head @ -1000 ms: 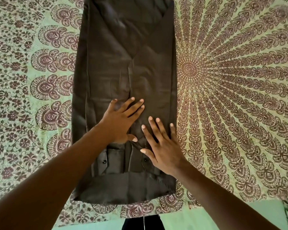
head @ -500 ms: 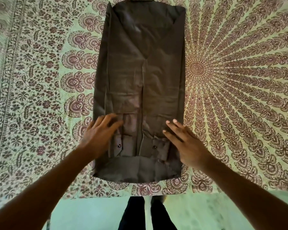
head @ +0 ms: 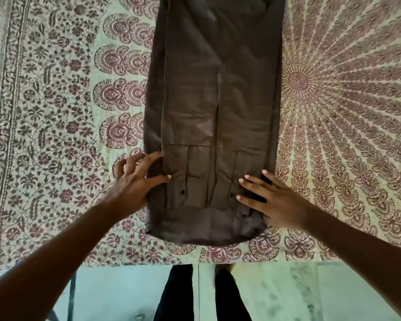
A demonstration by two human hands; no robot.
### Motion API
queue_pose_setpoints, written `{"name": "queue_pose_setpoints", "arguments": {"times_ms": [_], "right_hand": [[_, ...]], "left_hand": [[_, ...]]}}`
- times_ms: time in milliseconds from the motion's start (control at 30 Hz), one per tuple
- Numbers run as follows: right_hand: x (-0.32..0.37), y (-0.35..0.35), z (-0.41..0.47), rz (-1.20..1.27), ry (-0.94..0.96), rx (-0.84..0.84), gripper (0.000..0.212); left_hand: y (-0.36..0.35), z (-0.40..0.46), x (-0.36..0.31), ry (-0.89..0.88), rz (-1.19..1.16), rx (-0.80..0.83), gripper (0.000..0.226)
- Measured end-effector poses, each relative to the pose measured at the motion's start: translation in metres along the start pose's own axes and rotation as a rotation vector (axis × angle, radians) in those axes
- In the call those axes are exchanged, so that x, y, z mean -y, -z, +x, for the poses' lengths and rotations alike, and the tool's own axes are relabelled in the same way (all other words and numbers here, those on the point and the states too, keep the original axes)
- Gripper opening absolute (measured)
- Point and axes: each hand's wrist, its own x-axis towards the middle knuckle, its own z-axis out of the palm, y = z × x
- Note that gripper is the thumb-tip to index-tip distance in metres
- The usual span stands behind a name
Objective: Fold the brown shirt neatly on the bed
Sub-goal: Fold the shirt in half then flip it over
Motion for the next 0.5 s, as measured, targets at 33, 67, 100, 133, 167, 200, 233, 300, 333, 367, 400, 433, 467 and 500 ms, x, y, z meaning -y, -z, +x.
{"name": "queue_pose_setpoints", "arguments": {"times_ms": [33,67,100,133,167,200,233,300,333,367,400,433,467,500], "right_hand": [[0.002,-0.001,0.001,0.006,-0.015,-0.029,0.092],[0.006,0.0,0.002,0.022,-0.036,-0.054,0.088],[0.008,0.0,0.002,0.043,-0.064,-0.09,0.083],[0.011,0.0,0.003,0.108,-0.115,-0.11,0.078],[0.014,0.0,0.003,0.215,-0.188,-0.128,0.073],[0.014,0.001,0.004,0.347,-0.278,-0.143,0.067],[0.015,0.002,0.005,0.465,-0.369,-0.157,0.061],[0.013,0.018,0.016,0.653,-0.48,-0.187,0.039],[0.011,0.034,0.023,0.731,-0.512,-0.213,0.027],[0.005,0.052,0.03,0.833,-0.557,-0.246,0.021],[-0.004,0.067,0.037,0.946,-0.608,-0.287,0.017],[-0.016,0.08,0.043,1.069,-0.654,-0.334,0.01],[-0.03,0.093,0.051,1.163,-0.681,-0.376,0.015],[-0.046,0.104,0.059,1.242,-0.693,-0.415,0.025]], "left_hand": [[0.002,0.003,-0.003,-0.009,-0.027,-0.022,0.07],[0.004,0.007,-0.004,-0.019,-0.051,-0.048,0.063],[0.004,0.011,-0.006,-0.029,-0.08,-0.066,0.056],[0.005,0.014,-0.005,-0.039,-0.125,-0.081,0.051],[0.003,0.017,-0.002,-0.043,-0.188,-0.091,0.05],[0.004,0.021,0.003,-0.039,-0.258,-0.1,0.051],[0.008,0.025,0.006,-0.037,-0.315,-0.095,0.055],[0.019,0.036,0.01,-0.035,-0.428,-0.098,0.058],[0.028,0.042,0.012,-0.048,-0.518,-0.1,0.058],[0.039,0.051,0.014,-0.06,-0.619,-0.106,0.059],[0.052,0.062,0.017,-0.058,-0.715,-0.095,0.061],[0.064,0.073,0.019,-0.027,-0.778,-0.072,0.064],[0.078,0.087,0.022,0.019,-0.827,-0.037,0.064],[0.088,0.103,0.026,0.094,-0.872,0.002,0.06]]}}
